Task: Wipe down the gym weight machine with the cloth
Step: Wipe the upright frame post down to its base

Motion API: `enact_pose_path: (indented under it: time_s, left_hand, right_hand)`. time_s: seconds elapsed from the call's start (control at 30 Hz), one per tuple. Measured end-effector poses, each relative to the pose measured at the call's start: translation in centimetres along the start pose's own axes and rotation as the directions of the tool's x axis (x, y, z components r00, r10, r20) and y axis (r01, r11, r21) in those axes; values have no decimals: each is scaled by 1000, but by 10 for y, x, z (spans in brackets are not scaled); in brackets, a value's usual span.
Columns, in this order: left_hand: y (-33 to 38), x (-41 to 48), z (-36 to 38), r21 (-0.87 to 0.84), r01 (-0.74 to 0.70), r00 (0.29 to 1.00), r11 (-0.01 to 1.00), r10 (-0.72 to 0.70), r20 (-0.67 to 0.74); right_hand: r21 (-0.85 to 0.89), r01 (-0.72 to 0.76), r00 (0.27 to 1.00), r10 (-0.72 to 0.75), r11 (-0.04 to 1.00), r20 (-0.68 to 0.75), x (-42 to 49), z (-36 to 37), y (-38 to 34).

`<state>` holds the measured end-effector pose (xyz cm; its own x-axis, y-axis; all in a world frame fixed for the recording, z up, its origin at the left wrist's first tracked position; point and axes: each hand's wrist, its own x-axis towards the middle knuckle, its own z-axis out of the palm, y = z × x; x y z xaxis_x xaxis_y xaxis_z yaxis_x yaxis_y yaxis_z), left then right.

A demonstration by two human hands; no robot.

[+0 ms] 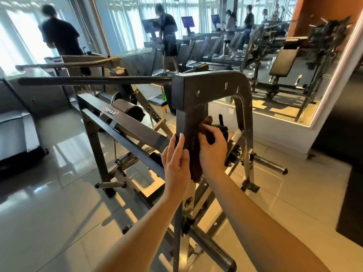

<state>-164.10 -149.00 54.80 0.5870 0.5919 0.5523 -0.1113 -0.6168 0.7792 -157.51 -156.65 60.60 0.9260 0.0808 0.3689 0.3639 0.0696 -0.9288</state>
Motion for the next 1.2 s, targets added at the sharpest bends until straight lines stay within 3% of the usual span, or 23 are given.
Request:
enact_pose_path:
  time_s: [0.17,0.37,0.53,0.6,0.73,0.9,0.97,1.1,1.2]
  left_hand:
    - [9,-1,0,-20,51,999,998,-51,8]
    - [14,1,-5,-13,55,998,998,-55,33]
    - [12,0,-5,-96,78,997,992,-75,35]
    - [14,1,-7,-72,78,996,994,-74,51]
    - [17,1,-7,-44,65,997,997,-63,46]
    - [12,1,-8,-118,81,996,990,-77,45]
    - [10,3,-12,-106,98,993,989,-90,79]
    - [3,6,-20,-51,47,992,998,-40,124]
    - [5,4,-22,-61,46,989,997,-37,142]
  right_hand:
    - [-116,85,987,-68,990,142,-16,-5,3]
    - [-20,-164,986,164,986,-13,12,2,-4]
    - [-139,117,990,-104,983,101,-20,0,-1]
    - [-103,55,997,-49,993,61,-9,0,2]
    - [21,-214,977,213,977,13,6,-2,2]
    - [-147,35,994,-20,989,107,-32,1,0]
    - [-129,2,999,5,992,54,-21,2,1]
    - [-14,-199,979,199,980,-34,10,5,4]
    - [-128,-69,998,69,989,-4,-13,7,5]
